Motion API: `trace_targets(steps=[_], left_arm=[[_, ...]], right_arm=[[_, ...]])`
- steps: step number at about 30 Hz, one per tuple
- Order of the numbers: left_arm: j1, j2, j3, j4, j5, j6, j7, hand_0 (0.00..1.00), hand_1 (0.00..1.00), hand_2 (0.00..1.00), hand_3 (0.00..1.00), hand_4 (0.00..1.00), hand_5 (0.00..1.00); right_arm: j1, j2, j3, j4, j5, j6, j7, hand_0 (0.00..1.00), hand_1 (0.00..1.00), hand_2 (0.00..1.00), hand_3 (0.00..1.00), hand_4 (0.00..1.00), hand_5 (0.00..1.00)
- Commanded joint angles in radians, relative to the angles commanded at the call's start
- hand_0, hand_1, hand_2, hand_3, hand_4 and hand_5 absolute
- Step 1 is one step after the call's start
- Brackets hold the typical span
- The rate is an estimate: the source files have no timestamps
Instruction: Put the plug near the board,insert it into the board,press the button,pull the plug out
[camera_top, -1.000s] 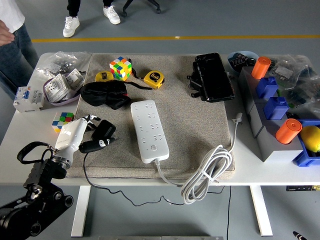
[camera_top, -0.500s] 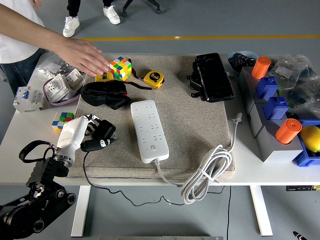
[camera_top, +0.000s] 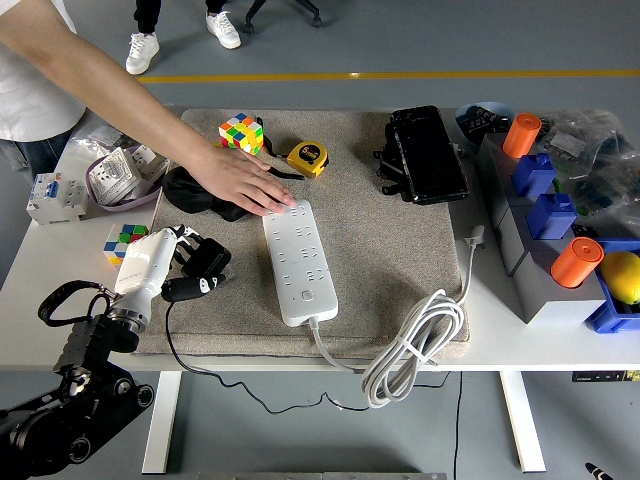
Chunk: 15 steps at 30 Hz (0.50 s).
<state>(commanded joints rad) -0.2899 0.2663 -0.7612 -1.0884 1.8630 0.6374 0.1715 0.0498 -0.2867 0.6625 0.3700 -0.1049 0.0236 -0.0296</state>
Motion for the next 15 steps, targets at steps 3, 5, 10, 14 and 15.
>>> trace_targets(steps=[3,5,10,14,15], left_arm=[[0.0,0.0,0.004,-0.001,0.022,-0.005,0.014,0.25,0.394,0.465,0.551,0.791,0.008],[0.0,0.001,0.006,-0.002,0.028,-0.004,0.015,0.25,0.394,0.465,0.551,0.791,0.008],[-0.001,0.004,0.006,-0.005,-0.007,-0.003,-0.015,0.245,0.366,0.432,0.549,0.744,0.002],[-0.003,0.013,0.0,-0.008,-0.104,-0.005,-0.07,0.245,0.355,0.426,0.543,0.738,0.002],[-0.005,0.015,-0.003,-0.008,-0.138,-0.009,-0.087,0.245,0.355,0.426,0.543,0.738,0.002]], right_arm=[[0.0,0.0,0.0,0.0,0.0,0.0,0.0,0.645,0.694,0.7,0.599,0.871,0.529],[0.0,-0.001,-0.001,0.0,0.0,0.0,0.0,0.645,0.694,0.7,0.599,0.871,0.529],[0.0,0.0,-0.001,0.001,0.0,0.0,0.0,0.645,0.694,0.7,0.601,0.87,0.53],[0.0,0.0,-0.003,0.001,0.001,0.0,0.001,0.645,0.694,0.7,0.6,0.869,0.529],[0.0,0.0,-0.003,0.001,0.001,0.0,0.001,0.645,0.694,0.7,0.6,0.869,0.529]])
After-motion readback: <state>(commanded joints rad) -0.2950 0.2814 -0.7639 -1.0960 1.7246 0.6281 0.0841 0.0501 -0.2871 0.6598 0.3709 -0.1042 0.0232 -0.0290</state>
